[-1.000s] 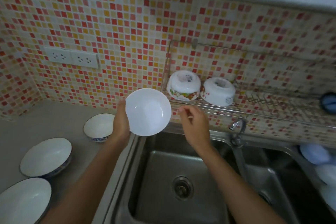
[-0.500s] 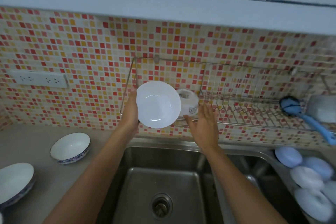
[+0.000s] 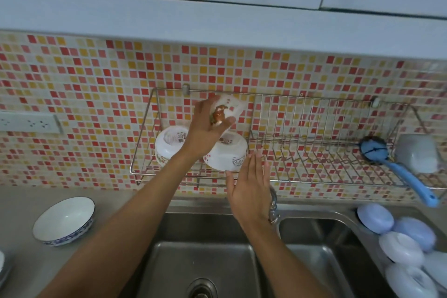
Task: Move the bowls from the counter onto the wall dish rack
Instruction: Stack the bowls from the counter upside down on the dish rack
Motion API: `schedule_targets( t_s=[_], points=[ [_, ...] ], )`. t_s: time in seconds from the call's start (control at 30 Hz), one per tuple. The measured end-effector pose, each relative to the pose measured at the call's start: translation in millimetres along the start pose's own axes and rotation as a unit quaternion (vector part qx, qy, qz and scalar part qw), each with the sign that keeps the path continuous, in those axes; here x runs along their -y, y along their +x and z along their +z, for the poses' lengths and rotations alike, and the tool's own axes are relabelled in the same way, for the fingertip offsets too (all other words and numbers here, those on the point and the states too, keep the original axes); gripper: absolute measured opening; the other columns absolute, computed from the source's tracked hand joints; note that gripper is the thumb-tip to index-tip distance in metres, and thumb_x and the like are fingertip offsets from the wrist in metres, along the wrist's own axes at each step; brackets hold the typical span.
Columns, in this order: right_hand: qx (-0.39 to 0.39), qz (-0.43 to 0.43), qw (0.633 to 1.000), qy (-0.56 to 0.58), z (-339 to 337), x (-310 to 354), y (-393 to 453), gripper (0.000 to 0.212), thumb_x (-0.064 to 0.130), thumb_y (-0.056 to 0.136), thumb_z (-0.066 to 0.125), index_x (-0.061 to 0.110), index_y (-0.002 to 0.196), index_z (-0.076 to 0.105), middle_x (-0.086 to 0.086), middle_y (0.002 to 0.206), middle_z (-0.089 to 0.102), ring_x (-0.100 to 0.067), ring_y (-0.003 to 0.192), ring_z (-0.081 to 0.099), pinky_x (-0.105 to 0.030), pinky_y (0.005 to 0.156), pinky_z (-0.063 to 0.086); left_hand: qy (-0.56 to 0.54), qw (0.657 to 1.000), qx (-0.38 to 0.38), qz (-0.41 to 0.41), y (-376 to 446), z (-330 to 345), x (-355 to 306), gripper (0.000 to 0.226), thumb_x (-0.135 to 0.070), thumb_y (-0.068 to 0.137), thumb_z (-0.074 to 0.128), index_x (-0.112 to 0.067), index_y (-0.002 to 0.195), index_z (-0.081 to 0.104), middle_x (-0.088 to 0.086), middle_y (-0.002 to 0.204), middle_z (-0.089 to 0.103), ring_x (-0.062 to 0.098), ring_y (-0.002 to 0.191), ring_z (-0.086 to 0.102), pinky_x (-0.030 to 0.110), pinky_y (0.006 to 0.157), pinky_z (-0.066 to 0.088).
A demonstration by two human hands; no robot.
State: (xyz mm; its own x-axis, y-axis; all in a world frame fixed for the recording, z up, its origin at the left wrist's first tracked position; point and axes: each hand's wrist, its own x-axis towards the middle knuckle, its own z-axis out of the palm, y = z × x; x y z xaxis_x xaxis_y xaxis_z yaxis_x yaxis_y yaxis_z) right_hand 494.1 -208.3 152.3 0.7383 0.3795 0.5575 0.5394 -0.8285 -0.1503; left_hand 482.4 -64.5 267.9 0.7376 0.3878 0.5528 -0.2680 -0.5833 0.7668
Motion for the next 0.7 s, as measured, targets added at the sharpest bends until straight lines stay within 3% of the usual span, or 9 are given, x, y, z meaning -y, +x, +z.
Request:
schedule_targets(
  t_s=[0.03,0.13,0.2,0.37,0.47,0.7],
  points=[
    [-0.001,0.001,1.0,-0.001,-0.4,0.3,0.1,0.075,0.053,0.098,0.013,-0.001,0.147,0.026,-0.017,0.154,0.027,-0.027,0.147,0.016,-0.042,0.121,0.0,0.055,0.998,0.019,0.033,2.3,4.7,6.4,0.065,-0.039,0.083,0.069,-0.027,0.139,0.038,0.002,0.138,0.035,0.013,0.122,0.04,0.02,0.099,0.041],
    [-0.003,0.001,1.0,0.001,0.3,-0.4,-0.1,0.074,0.054,0.098,0.018,-0.001,0.147,0.029,-0.017,0.154,0.029,-0.027,0.146,0.018,-0.041,0.119,-0.003,0.199,0.971,0.068,0.111,3.5,15.4,33.0,0.077,-0.043,0.076,0.072,-0.022,0.142,0.039,0.006,0.143,0.037,0.026,0.133,0.033,0.052,0.111,0.029],
    [-0.002,0.003,1.0,0.005,0.3,-0.3,-0.8,0.073,0.054,0.098,0.019,0.0,0.147,0.028,-0.016,0.154,0.028,-0.027,0.146,0.018,-0.04,0.118,-0.005,0.246,0.954,0.092,0.144,1.9,17.0,46.7,0.082,-0.043,0.073,0.072,-0.017,0.143,0.038,0.009,0.144,0.04,0.029,0.135,0.032,0.06,0.111,0.022],
    [-0.004,0.013,1.0,0.005,-2.3,2.0,-1.1,0.073,0.055,0.097,0.022,0.0,0.145,0.034,-0.015,0.153,0.032,-0.026,0.144,0.024,-0.044,0.117,0.005,0.295,0.929,0.147,0.168,-4.5,18.0,62.5,0.084,-0.039,0.074,0.073,-0.012,0.144,0.035,0.012,0.146,0.041,0.029,0.137,0.03,0.054,0.115,0.019],
    [-0.004,0.012,1.0,0.003,-2.7,2.2,-1.3,0.075,0.055,0.097,0.018,-0.001,0.144,0.034,-0.016,0.153,0.032,-0.025,0.145,0.022,-0.042,0.12,0.002,0.303,0.923,0.173,0.16,-7.8,18.8,70.0,0.085,-0.037,0.076,0.073,-0.014,0.147,0.031,0.009,0.149,0.036,0.029,0.139,0.028,0.053,0.114,0.023],
    [-0.001,0.013,1.0,0.003,-3.6,2.6,-1.7,0.077,0.056,0.097,0.011,-0.001,0.143,0.036,-0.017,0.151,0.035,-0.027,0.144,0.026,-0.046,0.117,0.008,0.34,0.902,0.216,0.152,-7.9,20.7,70.3,0.089,-0.033,0.076,0.075,-0.017,0.148,0.026,0.008,0.153,0.03,0.03,0.142,0.021,0.048,0.118,0.011]
  ],
)
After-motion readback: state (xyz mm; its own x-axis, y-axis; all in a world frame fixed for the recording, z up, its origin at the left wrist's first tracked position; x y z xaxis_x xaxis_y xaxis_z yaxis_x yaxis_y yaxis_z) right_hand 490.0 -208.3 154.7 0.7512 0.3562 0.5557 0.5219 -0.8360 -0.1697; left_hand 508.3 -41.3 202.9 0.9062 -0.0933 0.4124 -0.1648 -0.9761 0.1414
